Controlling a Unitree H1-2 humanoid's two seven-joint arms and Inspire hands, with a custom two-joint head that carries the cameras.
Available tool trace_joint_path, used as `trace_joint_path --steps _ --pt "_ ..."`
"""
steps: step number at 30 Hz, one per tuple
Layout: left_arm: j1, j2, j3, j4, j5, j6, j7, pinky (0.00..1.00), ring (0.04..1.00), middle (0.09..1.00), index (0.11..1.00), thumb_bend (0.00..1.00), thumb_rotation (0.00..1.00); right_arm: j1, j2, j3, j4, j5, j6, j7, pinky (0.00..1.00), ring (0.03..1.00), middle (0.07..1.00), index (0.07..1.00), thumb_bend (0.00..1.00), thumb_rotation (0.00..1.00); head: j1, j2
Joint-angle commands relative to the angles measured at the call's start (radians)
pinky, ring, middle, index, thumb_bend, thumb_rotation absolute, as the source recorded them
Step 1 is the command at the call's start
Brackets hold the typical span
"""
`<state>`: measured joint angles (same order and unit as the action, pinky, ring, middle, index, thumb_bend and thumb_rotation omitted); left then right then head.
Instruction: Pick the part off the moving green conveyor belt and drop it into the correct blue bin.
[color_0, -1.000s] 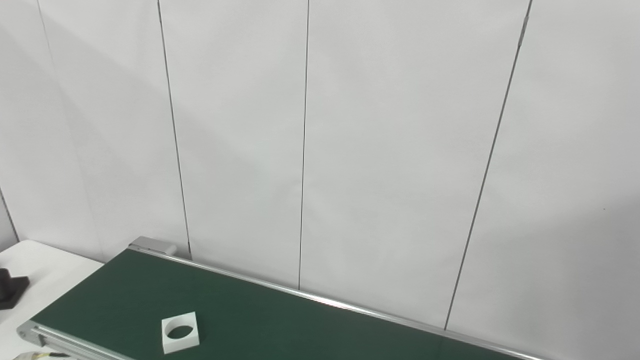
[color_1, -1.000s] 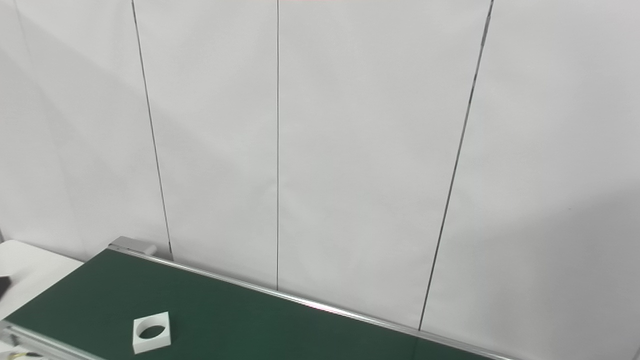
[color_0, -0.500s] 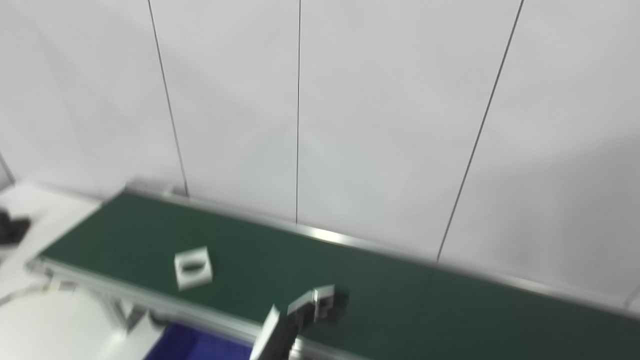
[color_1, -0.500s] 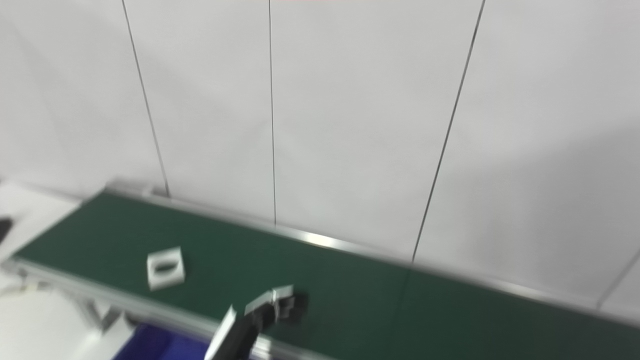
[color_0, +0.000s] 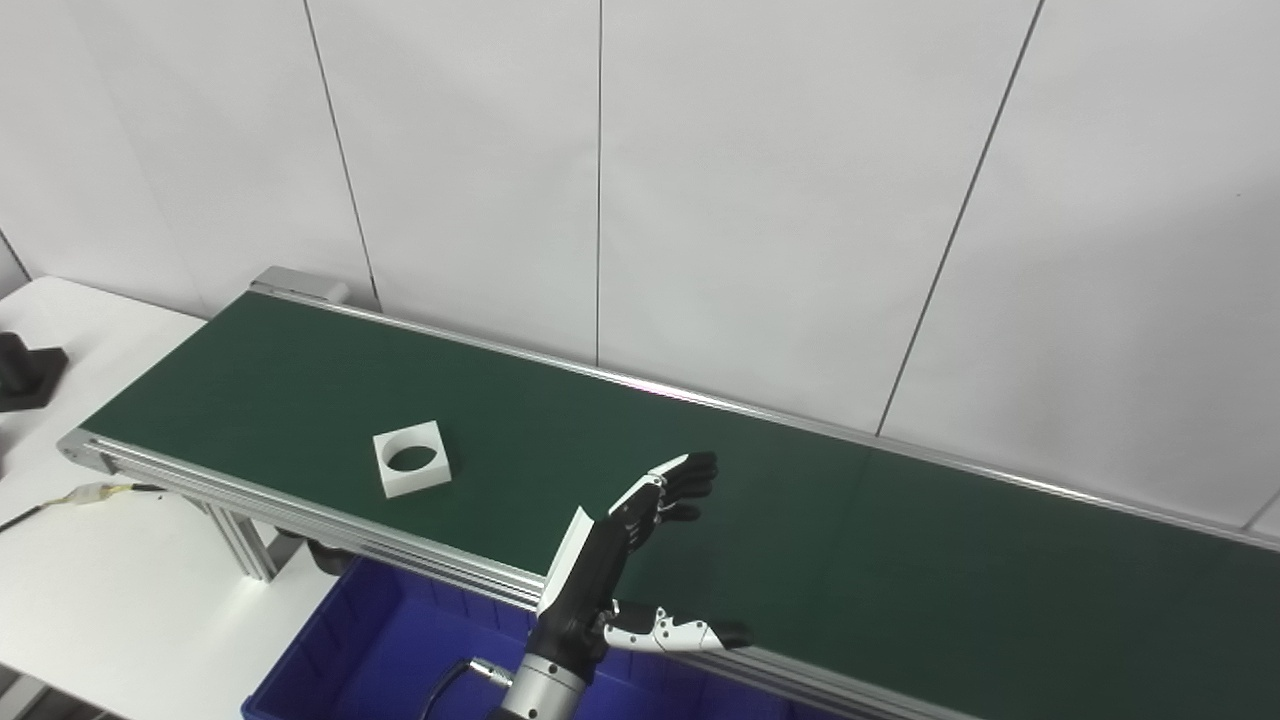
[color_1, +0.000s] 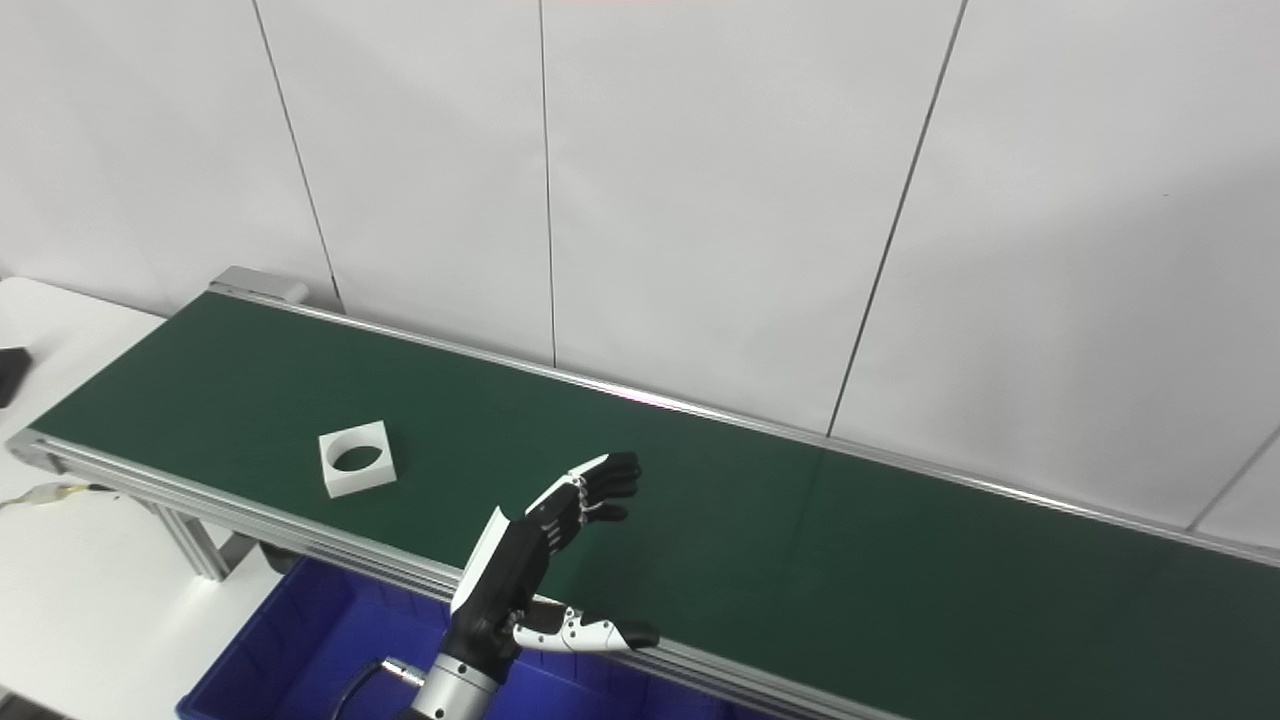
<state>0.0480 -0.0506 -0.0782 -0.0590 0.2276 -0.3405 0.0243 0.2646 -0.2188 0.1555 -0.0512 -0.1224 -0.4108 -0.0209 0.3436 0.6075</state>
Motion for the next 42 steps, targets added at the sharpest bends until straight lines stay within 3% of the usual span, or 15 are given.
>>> trace_joint_path --steps 1,9,21,26,32,39,42 --pt "-0.029 0.008 0.008 -0.029 0.018 -0.009 0.022 0.76 0.819 0.845 0.85 0.86 0.32 0.003 0.004 -0.015 -0.038 0.004 -0.022 0.009 0.86 0.859 0.891 0.941 0.67 0.48 0.002 -0.005" --pt "-0.066 0.02 0.042 -0.024 0.111 0.085 0.05 0.86 0.859 0.866 0.844 0.86 0.35 0.002 0.01 -0.027 -0.046 0.003 -0.02 0.025 0.85 0.85 0.883 0.934 0.68 0.44 0.003 -0.019" --pt "-0.132 0.098 0.066 0.012 0.301 0.19 0.128 0.87 0.894 0.887 0.86 0.86 0.39 -0.001 0.022 -0.034 -0.033 -0.004 -0.037 0.039 0.82 0.838 0.876 0.926 0.66 0.38 -0.01 -0.035" --pt "-0.159 0.152 0.068 0.024 0.411 0.261 0.149 0.82 0.879 0.893 0.868 0.87 0.45 -0.009 0.027 -0.035 -0.017 -0.007 -0.053 0.042 0.82 0.836 0.872 0.922 0.65 0.36 -0.011 -0.042" --pt "-0.187 0.195 0.066 0.051 0.44 0.308 0.152 0.8 0.884 0.918 0.883 0.88 0.47 -0.012 0.029 -0.033 -0.013 0.003 -0.048 0.051 0.84 0.85 0.876 0.923 0.65 0.34 -0.013 -0.045" --pt "-0.216 0.231 0.063 0.088 0.469 0.361 0.156 0.87 0.949 0.944 0.902 0.88 0.48 -0.014 0.033 -0.032 -0.012 0.001 -0.047 0.054 0.85 0.854 0.879 0.923 0.65 0.34 -0.015 -0.05" --pt "-0.23 0.255 0.061 0.102 0.477 0.383 0.153 0.87 0.931 0.947 0.906 0.87 0.47 -0.017 0.032 -0.03 -0.007 -0.004 -0.051 0.054 0.85 0.852 0.877 0.922 0.65 0.33 -0.017 -0.05"
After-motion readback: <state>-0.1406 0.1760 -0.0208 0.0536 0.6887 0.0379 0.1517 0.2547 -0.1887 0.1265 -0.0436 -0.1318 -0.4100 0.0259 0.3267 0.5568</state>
